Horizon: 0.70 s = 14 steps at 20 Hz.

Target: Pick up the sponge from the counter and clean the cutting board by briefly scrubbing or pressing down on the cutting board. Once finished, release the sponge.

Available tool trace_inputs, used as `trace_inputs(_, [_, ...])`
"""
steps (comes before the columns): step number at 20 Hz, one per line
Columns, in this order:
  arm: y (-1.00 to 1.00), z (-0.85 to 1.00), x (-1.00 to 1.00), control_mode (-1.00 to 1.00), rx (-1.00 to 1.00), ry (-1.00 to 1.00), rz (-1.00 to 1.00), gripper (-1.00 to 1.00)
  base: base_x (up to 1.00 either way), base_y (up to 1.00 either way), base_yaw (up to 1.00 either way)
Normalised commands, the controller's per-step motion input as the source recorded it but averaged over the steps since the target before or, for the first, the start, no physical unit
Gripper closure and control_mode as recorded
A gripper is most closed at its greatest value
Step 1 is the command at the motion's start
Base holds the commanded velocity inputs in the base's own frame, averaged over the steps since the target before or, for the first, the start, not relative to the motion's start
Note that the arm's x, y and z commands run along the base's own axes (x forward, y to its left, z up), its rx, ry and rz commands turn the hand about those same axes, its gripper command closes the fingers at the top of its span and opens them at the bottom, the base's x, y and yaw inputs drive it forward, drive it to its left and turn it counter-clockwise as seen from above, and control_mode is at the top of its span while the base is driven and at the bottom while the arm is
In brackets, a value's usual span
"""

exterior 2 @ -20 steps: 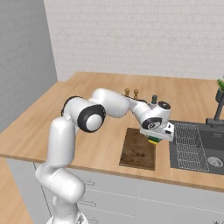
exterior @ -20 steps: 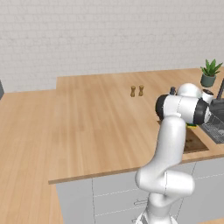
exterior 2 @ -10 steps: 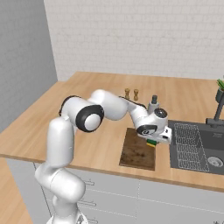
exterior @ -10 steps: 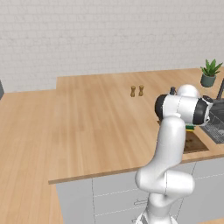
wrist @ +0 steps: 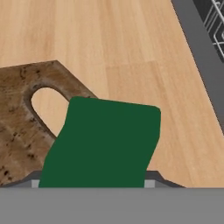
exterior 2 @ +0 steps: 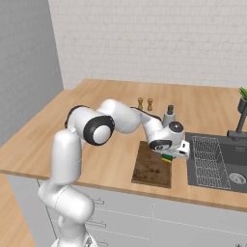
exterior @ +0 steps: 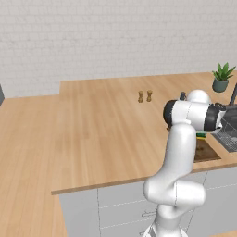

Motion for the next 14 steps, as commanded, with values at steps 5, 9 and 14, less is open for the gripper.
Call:
trace_inputs(5, [0.00,-0.12,-0.21,-1.00,-0.04,-0.02,0.00,1.00,0.00,0.00,0.00])
trace_inputs(9, [0.00,-0.10,-0.39,-1.00,-0.02,-0.06,0.00,1.00,0.00,0.00,0.00])
trace_inputs(14, [0.00,-0.09,-0.47,-1.00,-0.01,-0.08,0.00,1.00,0.00,0.00,0.00])
